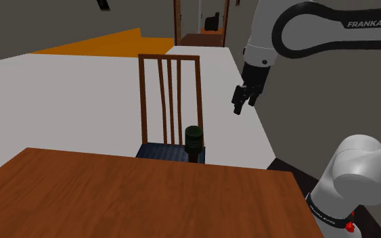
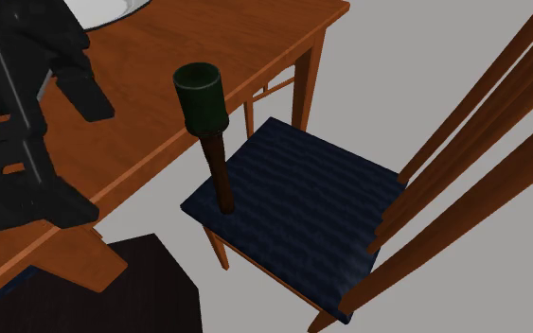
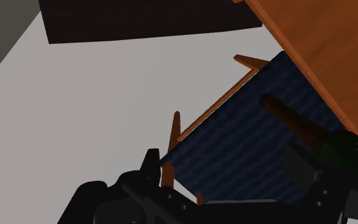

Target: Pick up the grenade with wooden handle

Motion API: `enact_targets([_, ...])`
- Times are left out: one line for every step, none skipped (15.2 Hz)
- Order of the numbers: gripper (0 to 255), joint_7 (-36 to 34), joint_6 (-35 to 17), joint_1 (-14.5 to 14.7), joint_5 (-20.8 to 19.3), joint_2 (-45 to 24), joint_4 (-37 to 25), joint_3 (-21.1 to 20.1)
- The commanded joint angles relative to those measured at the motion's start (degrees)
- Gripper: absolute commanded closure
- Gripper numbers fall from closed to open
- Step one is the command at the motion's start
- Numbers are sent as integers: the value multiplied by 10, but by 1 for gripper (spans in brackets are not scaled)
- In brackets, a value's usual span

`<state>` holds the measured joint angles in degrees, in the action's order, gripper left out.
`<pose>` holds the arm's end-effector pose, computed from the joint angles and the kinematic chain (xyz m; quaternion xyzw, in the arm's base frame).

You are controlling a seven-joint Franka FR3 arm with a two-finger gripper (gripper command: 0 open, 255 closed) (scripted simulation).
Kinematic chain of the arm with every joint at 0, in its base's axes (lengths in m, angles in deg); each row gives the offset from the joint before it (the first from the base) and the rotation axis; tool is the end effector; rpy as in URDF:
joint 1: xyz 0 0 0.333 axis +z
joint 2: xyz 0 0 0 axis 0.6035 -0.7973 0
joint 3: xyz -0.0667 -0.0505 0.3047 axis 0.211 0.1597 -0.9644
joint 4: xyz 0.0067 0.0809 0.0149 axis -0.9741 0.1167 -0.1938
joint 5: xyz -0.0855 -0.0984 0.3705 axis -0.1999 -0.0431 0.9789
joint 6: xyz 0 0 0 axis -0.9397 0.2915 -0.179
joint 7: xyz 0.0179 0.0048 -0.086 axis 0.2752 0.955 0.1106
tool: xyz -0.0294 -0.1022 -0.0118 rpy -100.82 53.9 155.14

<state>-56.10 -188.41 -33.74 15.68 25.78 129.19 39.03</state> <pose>0.3310 0.0864 0.5719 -0.9993 0.0099 -0.0344 0.0068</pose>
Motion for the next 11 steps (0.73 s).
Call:
enact_targets([0,-29,-15,6,14,-24,-11,-23])
enact_targets([0,-42,-23,8,20,-37,-17,-34])
enact_targets([0,-56,-32,10,25,-50,-23,-45])
enact_targets([0,-70,-40,12,30,-64,-31,-56])
enact_targets([0,-83,-48,13,34,-79,-39,-67])
enact_targets([0,-97,-56,15,38,-94,-47,-78])
enact_targets([0,-111,-63,16,40,-110,-57,-88])
enact_targets([0,-125,-71,17,42,-126,-67,-99])
enact_targets([0,-139,-78,17,43,-142,-78,-110])
enact_targets([0,-153,-85,18,43,-159,-89,-121])
enact_targets([0,-167,-92,18,43,-176,-101,-131])
